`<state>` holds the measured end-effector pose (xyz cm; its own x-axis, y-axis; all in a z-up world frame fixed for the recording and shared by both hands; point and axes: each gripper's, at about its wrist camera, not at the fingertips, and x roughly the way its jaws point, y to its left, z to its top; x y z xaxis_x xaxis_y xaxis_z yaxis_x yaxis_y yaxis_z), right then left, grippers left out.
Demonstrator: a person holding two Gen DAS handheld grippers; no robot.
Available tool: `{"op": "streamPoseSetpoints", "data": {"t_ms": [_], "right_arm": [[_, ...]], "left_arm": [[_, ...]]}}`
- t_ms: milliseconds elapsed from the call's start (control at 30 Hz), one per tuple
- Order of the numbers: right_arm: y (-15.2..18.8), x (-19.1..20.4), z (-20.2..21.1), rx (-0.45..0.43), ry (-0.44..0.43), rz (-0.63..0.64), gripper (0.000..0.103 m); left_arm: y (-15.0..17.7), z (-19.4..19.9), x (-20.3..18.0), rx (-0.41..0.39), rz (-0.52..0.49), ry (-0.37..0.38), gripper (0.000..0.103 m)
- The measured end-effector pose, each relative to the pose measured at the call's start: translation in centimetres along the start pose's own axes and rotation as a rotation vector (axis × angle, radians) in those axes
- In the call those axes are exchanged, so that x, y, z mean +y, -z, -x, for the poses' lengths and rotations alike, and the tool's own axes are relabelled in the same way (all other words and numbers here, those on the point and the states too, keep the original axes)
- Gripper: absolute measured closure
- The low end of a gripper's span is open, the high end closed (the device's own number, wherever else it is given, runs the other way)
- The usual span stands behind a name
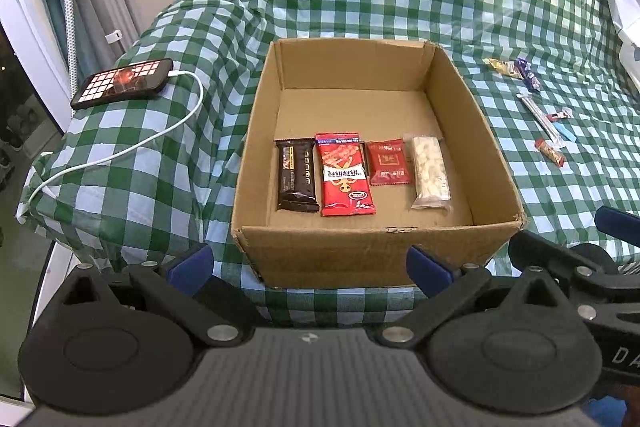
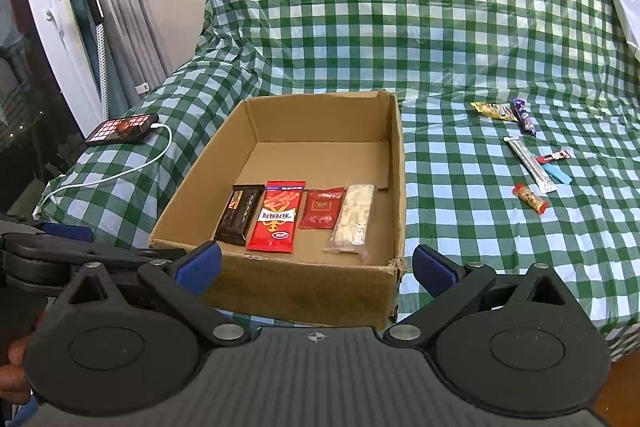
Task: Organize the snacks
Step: 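Move both tools toward the loose snacks beside the box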
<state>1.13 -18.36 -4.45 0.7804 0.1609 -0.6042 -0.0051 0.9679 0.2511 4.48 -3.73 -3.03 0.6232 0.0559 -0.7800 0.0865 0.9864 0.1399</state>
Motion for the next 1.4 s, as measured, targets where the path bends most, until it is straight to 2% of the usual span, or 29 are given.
{"op": "streamPoseSetpoints", "data": {"t_ms": [267, 433, 600, 800, 1100, 1400], "right_arm": [[-0.1, -1.8, -0.8, 0.004, 0.002, -0.042, 0.002], [-0.4, -3.5, -1.0, 0.002, 0.017, -0.081, 0.002], [-0.7, -5.3, -1.6, 0.004, 0.024, -0.124, 0.002], [-1.2, -7.6, -2.6, 0.000, 0.026, -0.179, 0.002], [-2.3, -14.1, -4.7, -0.023, 0.115, -0.266, 0.002], [-2.0, -21.6, -7.1, -0.022, 0.217, -0.345, 0.002]], "left_arm": [[-1.0, -0.9, -1.5, 0.039, -0.017, 0.018, 0.000], [-1.9, -1.9, -2.3, 0.111, 0.007, 0.064, 0.000], [-2.6, -3.0, -3.4, 0.147, -0.051, -0.025, 0.000], [-4.7, -3.9, -5.1, 0.153, -0.085, -0.044, 0.000], [-9.1, -5.7, -11.4, 0.122, -0.197, -0.012, 0.000], [-11.8, -9.3, -19.0, 0.136, -0.286, 0.049, 0.000]]}}
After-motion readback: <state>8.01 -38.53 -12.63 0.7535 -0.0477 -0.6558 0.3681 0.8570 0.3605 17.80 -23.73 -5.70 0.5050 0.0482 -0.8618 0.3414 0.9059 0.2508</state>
